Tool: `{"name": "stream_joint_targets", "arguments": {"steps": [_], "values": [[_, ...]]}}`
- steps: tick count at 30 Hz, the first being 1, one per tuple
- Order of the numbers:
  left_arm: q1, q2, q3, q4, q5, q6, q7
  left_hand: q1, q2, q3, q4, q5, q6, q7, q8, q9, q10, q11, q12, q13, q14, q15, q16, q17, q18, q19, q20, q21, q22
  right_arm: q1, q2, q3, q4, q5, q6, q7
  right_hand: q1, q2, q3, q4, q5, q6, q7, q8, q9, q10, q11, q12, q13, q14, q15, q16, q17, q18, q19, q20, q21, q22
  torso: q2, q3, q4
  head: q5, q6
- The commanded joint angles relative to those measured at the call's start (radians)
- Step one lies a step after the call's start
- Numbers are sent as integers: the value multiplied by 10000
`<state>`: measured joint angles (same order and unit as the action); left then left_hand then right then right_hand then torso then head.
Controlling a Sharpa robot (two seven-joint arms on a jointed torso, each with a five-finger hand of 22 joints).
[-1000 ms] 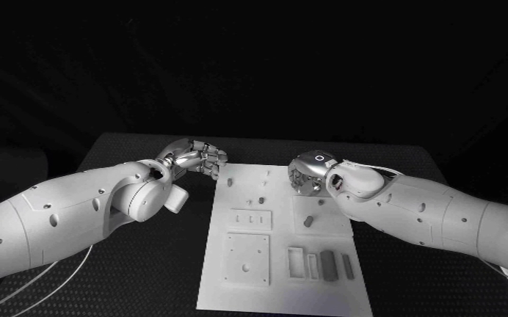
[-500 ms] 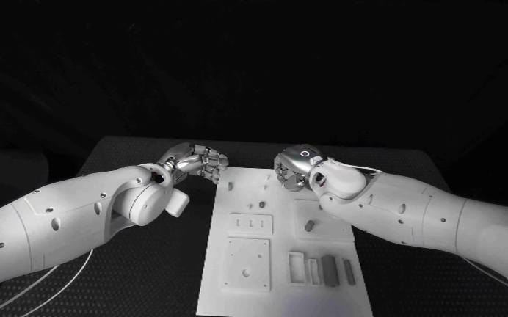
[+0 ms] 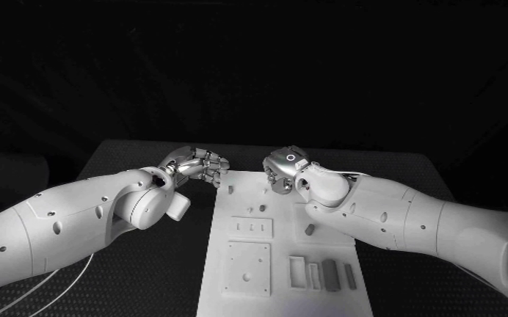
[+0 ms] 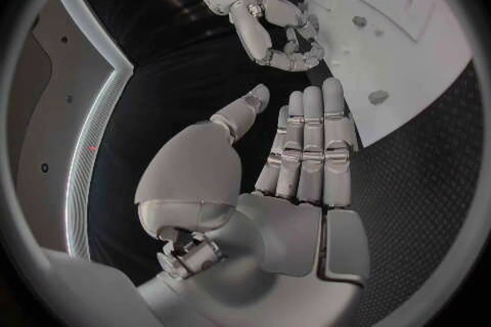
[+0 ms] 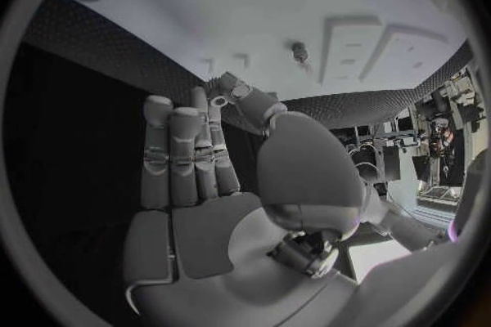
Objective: Assemble the parts on the task board
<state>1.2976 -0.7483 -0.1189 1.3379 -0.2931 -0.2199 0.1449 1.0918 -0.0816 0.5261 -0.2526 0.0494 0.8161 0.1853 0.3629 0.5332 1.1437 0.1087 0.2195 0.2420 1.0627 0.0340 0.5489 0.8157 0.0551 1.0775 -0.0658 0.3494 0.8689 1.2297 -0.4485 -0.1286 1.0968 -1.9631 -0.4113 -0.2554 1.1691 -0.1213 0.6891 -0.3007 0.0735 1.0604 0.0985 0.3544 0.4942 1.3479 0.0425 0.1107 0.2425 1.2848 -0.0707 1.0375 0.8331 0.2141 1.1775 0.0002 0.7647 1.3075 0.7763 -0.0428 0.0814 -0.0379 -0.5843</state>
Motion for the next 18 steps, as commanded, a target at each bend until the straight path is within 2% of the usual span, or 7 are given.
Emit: {"name": "stream_joint_targets", "arguments": {"steps": [1, 4, 9, 13, 18], "values": [[15, 28, 11, -7, 22, 141, 51, -95, 16, -22, 65, -4, -79, 0, -38, 12, -50, 23, -70, 17, -34, -24, -47, 8, 137, -30, -12, -2, 12, -3, 128, -9, -130, -519, 149, -359, 92, 9, 170, 98, 68, 82, -13, 29, 239, 315, -102, -17, 9, -4, -69, 39, -11, 477, -19, -85, 43, 262, 13, -4, 16, 26, 9], [15, 45, 11, -22, 22, 147, 48, -99, 16, -22, 68, -4, -81, 1, -41, 14, -50, 23, -74, 20, -34, -24, -50, 10, 137, -31, -12, -3, 14, -5, 208, -17, -201, -612, 155, -387, 90, 8, 171, 99, 68, 83, -13, 28, 240, 316, -102, -18, 10, -4, -69, 42, -12, 477, -20, -85, 49, 261, 19, 6, 8, 44, -7], [23, 74, 11, -46, 22, 164, 27, -106, 15, -23, 74, -4, -84, 3, -45, 17, -52, 25, -80, 26, -34, -24, -55, 15, 136, -33, -11, -6, 18, -6, 341, -34, -327, -634, 218, -390, 77, -1, 175, 101, 67, 93, -16, 28, 244, 324, -103, -19, 14, 0, -69, 55, -15, 477, -24, -85, 70, 260, 23, -13, 21, 28, 6], [25, 88, 11, -57, 22, 165, 29, -108, 12, -24, 75, -4, -86, 3, -47, 19, -53, 25, -84, 28, -35, -23, -58, 18, 136, -35, -11, -7, 19, -6, 382, -36, -370, -548, 312, -335, 74, -2, 178, 100, 67, 94, -16, 26, 245, 326, -103, -20, 15, 0, -69, 59, -16, 477, -26, -85, 76, 260, 21, -13, 23, 58, -24], [30, 89, 11, -56, 22, 155, 31, -109, 10, -23, 77, -4, -88, 4, -50, 21, -54, 26, -88, 33, -35, -23, -62, 22, 137, -36, -12, -9, 22, -10, 452, -46, -480, -505, 341, -301, 69, -1, 182, 101, 67, 96, -17, 24, 247, 329, -104, -22, 17, 1, -69, 66, -18, 477, -30, -85, 87, 259, 17, -3, -15, 131, -41]]}}
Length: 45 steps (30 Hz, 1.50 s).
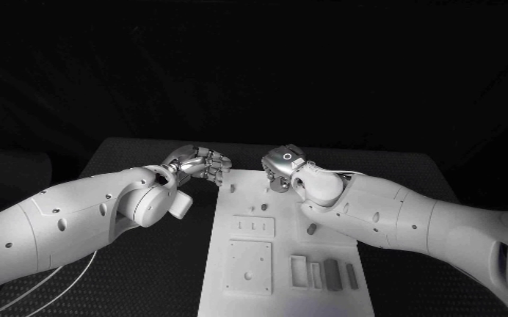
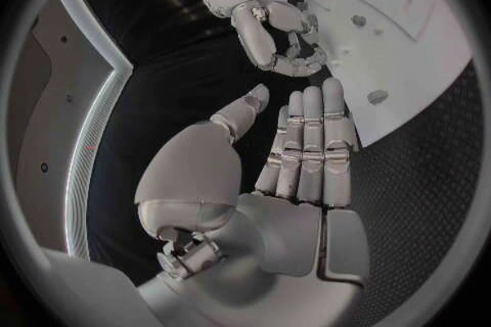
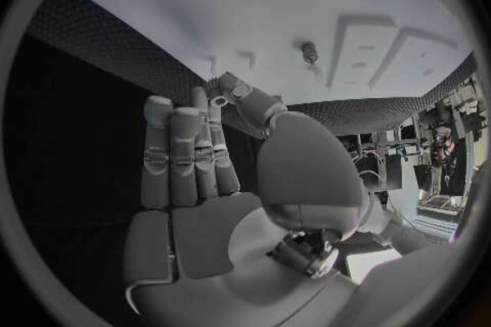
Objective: Assemble the parts on the task board
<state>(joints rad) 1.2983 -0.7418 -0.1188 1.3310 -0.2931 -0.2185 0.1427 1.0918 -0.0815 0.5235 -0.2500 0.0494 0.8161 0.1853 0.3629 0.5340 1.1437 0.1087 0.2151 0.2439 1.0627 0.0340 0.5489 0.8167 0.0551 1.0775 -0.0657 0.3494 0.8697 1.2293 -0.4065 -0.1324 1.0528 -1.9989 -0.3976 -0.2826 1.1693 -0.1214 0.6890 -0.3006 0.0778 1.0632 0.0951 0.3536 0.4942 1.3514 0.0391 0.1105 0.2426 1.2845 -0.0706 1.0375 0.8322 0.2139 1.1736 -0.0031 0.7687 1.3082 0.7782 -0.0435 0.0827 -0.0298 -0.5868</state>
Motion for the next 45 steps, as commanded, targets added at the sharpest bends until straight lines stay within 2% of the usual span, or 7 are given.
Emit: {"name": "stream_joint_targets", "arguments": {"steps": [1, 12, 18, 28, 33, 36, 45], "values": [[26, 26, 11, 16, 22, 145, 55, -110, 9, 3, 51, -4, -88, 4, -50, 13, -54, 26, -44, 15, -35, -23, -62, 12, 137, -37, -13, -9, 14, -5, 51, -11, -74, -141, 218, -14, 67, 1, 185, 99, 25, 67, 18, 32, 247, 294, -69, -20, 17, 5, -70, 67, -10, 479, 8, -51, 48, 252, 1, 7, -34, 60, -22], [71, 23, 11, 71, 22, 143, 51, -108, 6, 5, 51, -4, -89, 4, -54, 18, -54, 26, -51, 22, -35, -23, -68, 19, 138, -38, -14, -12, 20, -8, 201, -80, -333, 8, 323, 25, 57, 6, 194, 99, 25, 67, 18, 26, 250, 296, -69, -25, 19, 4, -70, 79, -14, 479, 0, -51, 67, 251, 10, 8, -27, 95, -70], [182, 52, 11, 44, 22, 123, 60, -108, 2, 5, 52, -4, -89, 4, -55, 21, -53, 26, -55, 27, -34, -23, -71, 23, 138, -39, -14, -13, 23, -7, 237, -85, -376, 34, 372, 26, 48, 13, 198, 100, 25, 68, 19, 22, 252, 297, -69, -28, 21, 2, -69, 87, -16, 479, -7, -51, 78, 250, 45, 21, -56, 192, -107], [297, 39, 11, 183, 20, 125, 52, -107, 3, 8, 54, -4, -87, 4, -57, 26, -50, 26, -59, 34, -32, -24, -76, 29, 138, -39, -14, -15, 28, -6, 292, -85, -386, 47, 285, 4, 43, 18, 204, 98, 25, 67, 20, 18, 254, 298, -69, -32, 23, -1, -70, 94, -20, 479, -13, -51, 91, 249, 88, 30, -48, 206, -134], [313, 26, 11, 194, 16, 124, 46, -106, 0, 8, 53, -4, -86, 4, -58, 29, -49, 25, -62, 38, -31, -24, -78, 32, 139, -39, -14, -16, 30, 3, 277, -84, -351, 69, 229, -33, 41, 19, 206, 97, 25, 68, 19, 17, 256, 299, -69, -33, 24, -2, -70, 97, -21, 479, -15, -52, 96, 248, 117, 40, -36, 215, -136], [322, 19, 11, 194, 15, 127, 43, -108, -1, 8, 55, -4, -86, 4, -58, 30, -49, 25, -64, 40, -31, -24, -80, 35, 138, -39, -14, -17, 32, 7, 292, -83, -359, 86, 208, -44, 40, 21, 208, 97, 24, 69, 19, 16, 257, 301, -70, -34, 26, -2, -71, 100, -22, 479, -16, -53, 101, 248, 108, 36, -42, 240, -186], [333, 31, 11, 188, 15, 127, 40, -108, -4, 9, 57, -4, -87, 4, -61, 34, -48, 25, -69, 46, -30, -24, -84, 40, 139, -39, -14, -18, 36, 9, 412, -84, -509, 77, 214, -60, 38, 23, 212, 96, 24, 72, 18, 15, 260, 305, -71, -35, 28, -3, -73, 107, -25, 479, -18, -55, 112, 247, 107, 26, -39, 242, -187]]}}
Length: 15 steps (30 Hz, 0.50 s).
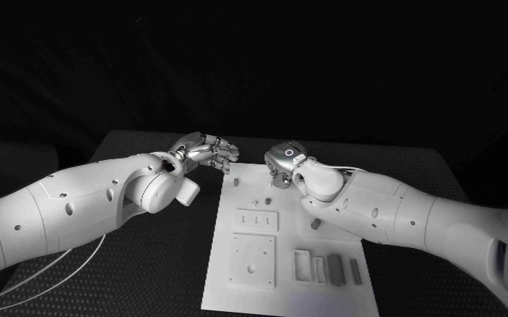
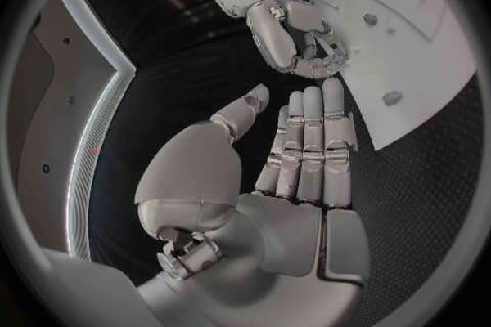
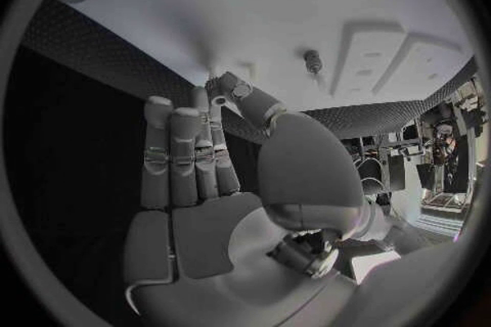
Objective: Assemble the parts on the task board
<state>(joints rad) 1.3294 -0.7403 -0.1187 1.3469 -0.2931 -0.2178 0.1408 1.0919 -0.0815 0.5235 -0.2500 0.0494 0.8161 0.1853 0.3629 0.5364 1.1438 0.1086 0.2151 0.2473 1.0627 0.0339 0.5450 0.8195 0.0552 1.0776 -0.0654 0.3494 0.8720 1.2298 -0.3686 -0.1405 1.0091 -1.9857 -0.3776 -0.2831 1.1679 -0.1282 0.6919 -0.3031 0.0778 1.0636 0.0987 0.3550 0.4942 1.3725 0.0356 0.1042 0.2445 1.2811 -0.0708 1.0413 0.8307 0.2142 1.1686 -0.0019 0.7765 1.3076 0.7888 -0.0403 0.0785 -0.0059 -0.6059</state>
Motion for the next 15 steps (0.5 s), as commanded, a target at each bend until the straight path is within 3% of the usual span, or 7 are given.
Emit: {"name": "stream_joint_targets", "arguments": {"steps": [1, 15], "values": [[23, 17, 10, 27, 16, 122, 59, -109, -4, 9, 57, -4, -87, 4, -62, 11, -49, 26, -70, 13, -30, -24, -45, 12, 138, -40, -16, -18, 14, 4, 53, -3, -113, -56, 7, -55, 51, 91, 184, 121, 24, 68, -18, 1, 260, 94, -36, 28, 8, 30, -72, 69, -10, 476, 32, -67, 36, 253, 4, -8, 2, 8, 11], [57, 9, 10, 26, 13, 141, 35, -111, -9, 10, 61, -4, -88, 5, -66, 17, -47, 26, -78, 22, -28, -23, -53, 21, 138, -41, -15, -21, 20, 9, 105, -3, -228, -30, 71, -10, 48, 92, 189, 120, 24, 71, -19, -2, 265, 97, -38, 25, 12, 28, -74, 79, -14, 476, 29, -71, 52, 252, 14, -7, -2, 15, 18]]}}
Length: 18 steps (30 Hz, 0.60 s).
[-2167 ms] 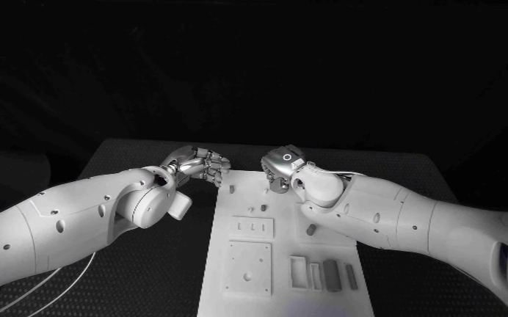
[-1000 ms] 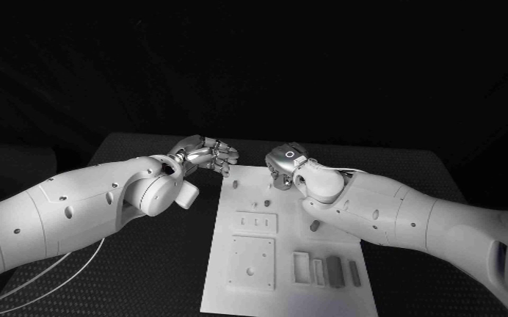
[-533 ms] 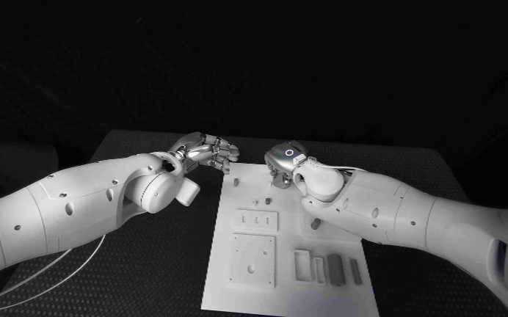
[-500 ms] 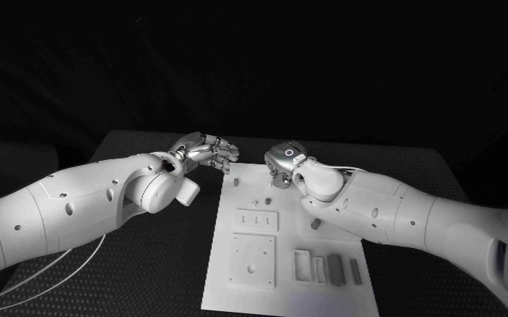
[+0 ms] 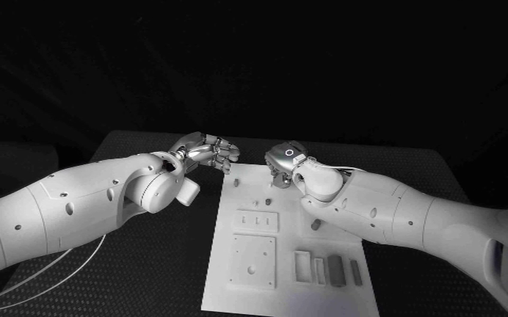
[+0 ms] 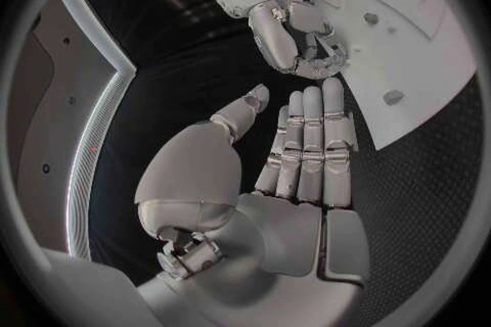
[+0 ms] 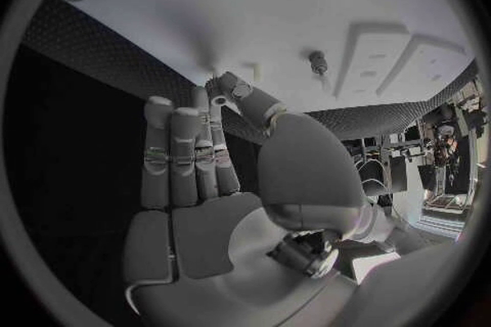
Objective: Assemble the parts on the task board
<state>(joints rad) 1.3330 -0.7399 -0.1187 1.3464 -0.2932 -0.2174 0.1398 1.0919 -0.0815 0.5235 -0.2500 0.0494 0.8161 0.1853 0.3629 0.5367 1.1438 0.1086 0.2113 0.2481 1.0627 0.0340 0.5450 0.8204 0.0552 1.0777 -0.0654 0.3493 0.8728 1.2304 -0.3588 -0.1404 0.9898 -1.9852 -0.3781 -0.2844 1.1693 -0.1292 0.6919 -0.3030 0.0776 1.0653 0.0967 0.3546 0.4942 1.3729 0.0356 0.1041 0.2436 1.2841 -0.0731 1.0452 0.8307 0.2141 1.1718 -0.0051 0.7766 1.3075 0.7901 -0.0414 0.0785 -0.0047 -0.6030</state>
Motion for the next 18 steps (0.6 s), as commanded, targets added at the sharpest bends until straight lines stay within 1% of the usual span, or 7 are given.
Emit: {"name": "stream_joint_targets", "arguments": {"steps": [1, 6, 11, 13, 14, 18], "values": [[26, 4, 10, 30, 13, 141, 43, -112, -9, 10, 62, -4, -88, 5, -66, 15, -48, 27, -41, 16, -28, -23, -53, 13, 137, -41, -16, -21, 13, 4, 8, -3, -43, -28, 76, 11, 34, 102, 189, 118, 26, 54, 2, 2, 265, 94, -39, 25, 22, -2, -52, 40, -14, 477, -3, -39, 52, 252, 6, 3, -3, 5, -10], [39, -1, 10, 37, 12, 142, 37, -114, -12, 9, 64, -4, -89, 6, -69, 17, -48, 28, -45, 19, -28, -23, -57, 17, 137, -41, -16, -23, 16, 3, 61, -3, -109, 47, 73, 65, 31, 103, 191, 119, 26, 54, 2, 1, 267, 95, -39, 23, 23, -3, -52, 44, -16, 477, -5, -40, 58, 252, 12, 11, -13, 19, -12], [42, 14, 10, 35, 11, 145, 32, -114, -14, 10, 65, -4, -90, 6, -71, 19, -48, 28, -48, 23, -28, -23, -60, 20, 138, -42, -16, -24, 18, 3, 145, -5, -238, 290, 97, 236, 18, 106, 226, 120, 28, -22, 31, -54, 266, 18, -8, -38, 13, -70, -21, 18, -62, 477, -71, -36, 69, 239, 4, 7, -6, 12, -20], [42, 7, 10, 37, 11, 140, 23, -114, -13, 11, 66, -4, -90, 6, -71, 20, -48, 28, -49, 24, -27, -23, -61, 21, 138, -42, -16, -24, 19, 3, 167, -6, -289, 334, 63, 272, 12, 73, 244, 124, 25, -166, 90, -141, 260, -127, 60, -136, -8, -111, 47, -17, -136, 477, -134, -20, 80, 233, 5, 6, -10, 23, -30], [43, 1, 10, 38, 11, 138, 21, -114, -14, 11, 66, -4, -91, 6, -72, 20, -48, 28, -50, 25, -27, -23, -61, 22, 138, -42, -16, -25, 20, 3, 172, -7, -316, 399, 45, 295, 4, 11, 245, 128, 26, -284, 137, -210, 248, -246, 112, -209, -30, -131, 98, -23, -166, 477, -178, -5, 74, 228, 6, 7, -12, 26, -33], [46, 32, 10, 0, -3, 125, 26, -114, -16, 11, 67, -4, -94, 7, -75, 22, -48, 28, -54, 28, -27, -23, -64, 25, 138, -42, -16, -26, 22, 3, 172, -8, -390, 571, 69, 354, -2, -171, 276, 142, 25, -847, 375, -540, 149, -854, 374, -403, -164, -175, 350, 36, -247, 477, -280, 56, 81, 220, 15, 8, -26, 28, -36]]}}
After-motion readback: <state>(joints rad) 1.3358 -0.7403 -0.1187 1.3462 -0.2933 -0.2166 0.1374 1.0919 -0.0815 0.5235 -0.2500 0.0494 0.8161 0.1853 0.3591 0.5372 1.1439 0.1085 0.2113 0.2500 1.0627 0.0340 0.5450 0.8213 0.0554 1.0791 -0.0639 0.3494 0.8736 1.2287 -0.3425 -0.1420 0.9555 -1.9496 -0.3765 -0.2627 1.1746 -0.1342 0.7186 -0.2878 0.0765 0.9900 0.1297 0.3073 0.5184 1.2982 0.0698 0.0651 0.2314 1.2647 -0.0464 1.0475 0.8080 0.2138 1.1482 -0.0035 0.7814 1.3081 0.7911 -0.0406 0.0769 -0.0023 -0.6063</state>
